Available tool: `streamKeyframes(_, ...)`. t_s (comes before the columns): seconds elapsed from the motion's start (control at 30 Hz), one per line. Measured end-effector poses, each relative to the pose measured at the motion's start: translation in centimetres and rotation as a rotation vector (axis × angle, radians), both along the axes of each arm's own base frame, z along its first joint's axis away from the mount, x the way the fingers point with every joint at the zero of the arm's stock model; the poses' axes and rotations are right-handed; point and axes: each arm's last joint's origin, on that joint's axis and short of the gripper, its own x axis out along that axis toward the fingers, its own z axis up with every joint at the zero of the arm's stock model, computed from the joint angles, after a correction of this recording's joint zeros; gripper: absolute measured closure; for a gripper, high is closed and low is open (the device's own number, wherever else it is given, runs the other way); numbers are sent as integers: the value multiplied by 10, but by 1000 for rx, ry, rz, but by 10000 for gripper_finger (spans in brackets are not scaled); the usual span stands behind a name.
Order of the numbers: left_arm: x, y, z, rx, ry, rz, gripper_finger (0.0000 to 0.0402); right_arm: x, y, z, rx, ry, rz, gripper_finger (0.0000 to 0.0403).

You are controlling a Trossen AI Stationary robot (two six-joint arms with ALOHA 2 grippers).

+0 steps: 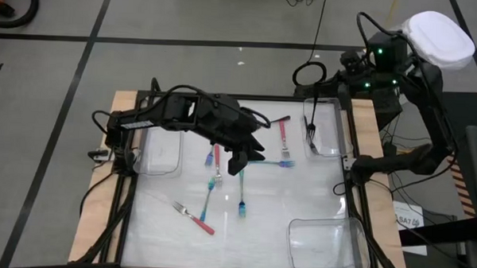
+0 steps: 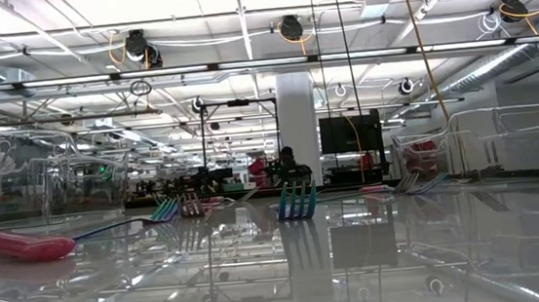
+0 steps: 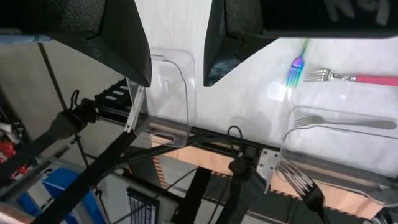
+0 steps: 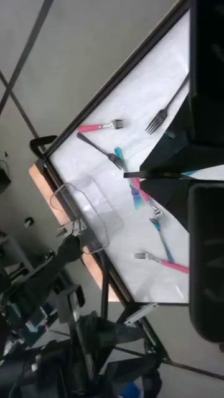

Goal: Sort silverware by color (type)
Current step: Put the black fork into the top right transparent bin

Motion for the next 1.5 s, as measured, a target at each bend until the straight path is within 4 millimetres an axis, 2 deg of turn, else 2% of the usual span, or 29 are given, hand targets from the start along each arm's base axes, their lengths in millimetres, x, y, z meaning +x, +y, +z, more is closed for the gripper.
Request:
streamKeyframes(0.23, 0, 8, -1, 14, 5, 13, 254, -9, -23, -27, 43, 22, 10, 397)
streamKeyframes(0.4, 1, 18, 0, 18, 0, 47, 254, -20, -37, -57, 76, 64, -58, 397)
streamKeyframes(0.8, 0, 55, 0, 51, -5, 151, 254, -38, -60, -130, 182, -4, -90, 397)
streamKeyframes(1.1, -1, 71, -1, 48, -3, 194, 254, -50, -83, -148, 220, -13, -143, 397)
streamKeyframes(1.27, -1, 70, -1, 46, -3, 194, 254, -53, -93, -160, 224, 84, -195, 397)
streamKeyframes(1.5, -1, 70, -1, 47, -4, 194, 254, -62, -93, -165, 170, 234, -260, 397)
